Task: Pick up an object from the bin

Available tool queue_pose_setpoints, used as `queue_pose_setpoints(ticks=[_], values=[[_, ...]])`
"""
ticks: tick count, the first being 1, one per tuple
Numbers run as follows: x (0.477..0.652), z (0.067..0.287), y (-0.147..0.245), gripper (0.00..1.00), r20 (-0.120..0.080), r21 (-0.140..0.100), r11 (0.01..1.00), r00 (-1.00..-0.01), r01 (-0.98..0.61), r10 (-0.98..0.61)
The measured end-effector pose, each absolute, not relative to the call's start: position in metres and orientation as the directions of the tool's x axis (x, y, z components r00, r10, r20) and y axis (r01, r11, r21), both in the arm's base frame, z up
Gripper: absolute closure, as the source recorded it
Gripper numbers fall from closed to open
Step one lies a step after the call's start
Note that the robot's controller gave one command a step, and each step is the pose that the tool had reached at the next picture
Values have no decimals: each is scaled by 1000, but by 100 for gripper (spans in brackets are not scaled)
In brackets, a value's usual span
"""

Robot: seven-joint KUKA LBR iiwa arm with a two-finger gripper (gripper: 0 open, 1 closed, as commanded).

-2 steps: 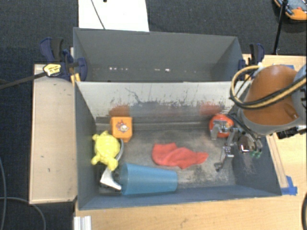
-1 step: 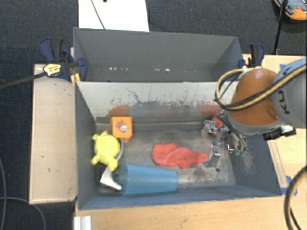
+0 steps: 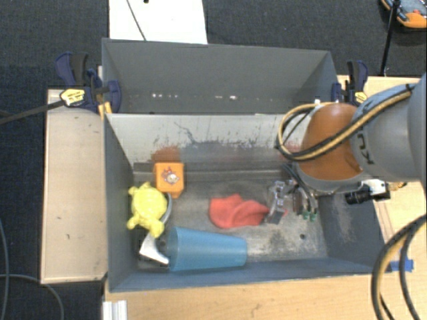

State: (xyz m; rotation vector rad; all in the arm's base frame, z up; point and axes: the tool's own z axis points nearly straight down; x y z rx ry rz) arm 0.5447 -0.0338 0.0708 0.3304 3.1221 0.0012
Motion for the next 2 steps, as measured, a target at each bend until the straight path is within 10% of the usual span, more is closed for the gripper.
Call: queue_pose_setpoints(ticks=[1, 2], values=[[545, 71, -34, 100, -2, 1, 978, -978, 208, 208], [571, 235, -48, 100, -6, 1, 974, -974, 226, 226]])
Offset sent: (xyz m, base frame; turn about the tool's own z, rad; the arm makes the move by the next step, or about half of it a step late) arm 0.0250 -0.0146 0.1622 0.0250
